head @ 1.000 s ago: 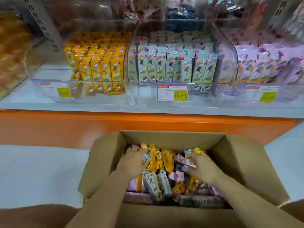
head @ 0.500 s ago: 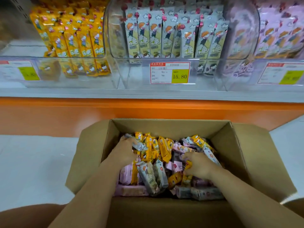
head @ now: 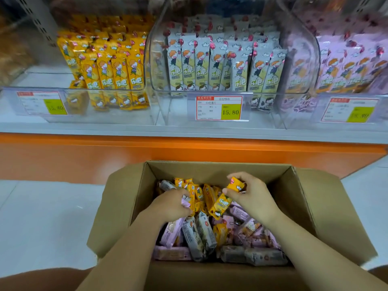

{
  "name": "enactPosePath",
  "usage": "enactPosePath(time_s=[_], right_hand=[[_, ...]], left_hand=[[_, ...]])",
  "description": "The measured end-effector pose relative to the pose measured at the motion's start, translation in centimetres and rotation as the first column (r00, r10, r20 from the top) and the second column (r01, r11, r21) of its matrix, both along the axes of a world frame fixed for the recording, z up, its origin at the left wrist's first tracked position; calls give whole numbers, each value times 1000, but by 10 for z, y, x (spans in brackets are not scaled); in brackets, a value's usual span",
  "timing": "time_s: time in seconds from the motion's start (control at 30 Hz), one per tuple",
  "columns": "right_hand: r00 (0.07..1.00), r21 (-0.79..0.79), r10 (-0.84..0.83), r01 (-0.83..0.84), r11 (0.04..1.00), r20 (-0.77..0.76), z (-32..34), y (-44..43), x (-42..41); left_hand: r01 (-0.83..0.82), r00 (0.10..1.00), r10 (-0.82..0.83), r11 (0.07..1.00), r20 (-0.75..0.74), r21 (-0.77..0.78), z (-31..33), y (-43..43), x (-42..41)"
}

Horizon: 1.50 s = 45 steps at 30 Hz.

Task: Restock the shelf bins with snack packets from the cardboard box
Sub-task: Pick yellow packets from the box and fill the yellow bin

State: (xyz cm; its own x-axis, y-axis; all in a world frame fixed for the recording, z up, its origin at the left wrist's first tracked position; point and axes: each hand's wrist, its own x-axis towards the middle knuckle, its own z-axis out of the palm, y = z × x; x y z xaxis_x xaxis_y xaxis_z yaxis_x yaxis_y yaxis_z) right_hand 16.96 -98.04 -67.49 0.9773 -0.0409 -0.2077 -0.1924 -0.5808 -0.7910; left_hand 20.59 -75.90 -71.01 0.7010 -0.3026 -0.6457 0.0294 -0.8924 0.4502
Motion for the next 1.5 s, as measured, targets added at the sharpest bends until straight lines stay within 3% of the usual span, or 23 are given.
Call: enactPosePath(time_s=[0.1,0.2,0.47,0.6,0.73,0.9,0.97,1.03,1.13,1.23,1.4,1.5], right_hand=[[998,44,-39,36,998,56,4,2,4],[998,60,-44,41,997,51,3,1,4],[996,85,-86,87,993,-16,-7,-12,1],[994,117,-100,105,988,-46,-7,-15,2],[993,135,-108,113,984,-45,-4,-17,3],[995,124,-95,90,988,38,21,-17,3],[995,125,-70,61,990,73,36,-15,3],[992,109,-42,29,994,123,55,-12,2],[980,65,16,-29,997,200,87,0,4],[962,46,64,-79,996,264,123,18,10],[909,-1,195,-209,978,368,185,63,16],[861,-38,253,-264,964,440,216,91,23]], left_hand=[[8,993,-26,988,115,152,-6,-9,-2],[41,939,-161,930,303,366,-10,-19,3],[-9,946,-106,936,307,352,-30,-36,20],[63,950,-174,922,261,383,-33,-44,22],[84,966,-144,961,217,263,-29,-53,19],[21,984,-3,994,177,-105,12,-51,27],[47,988,-21,984,151,-173,38,-47,33],[97,985,-69,980,159,-175,67,-42,38],[226,943,-202,972,263,-62,115,-29,39],[234,922,-221,972,317,-4,166,-4,31],[10,856,57,992,514,-127,232,55,15],[-132,751,329,925,573,-357,248,92,13]])
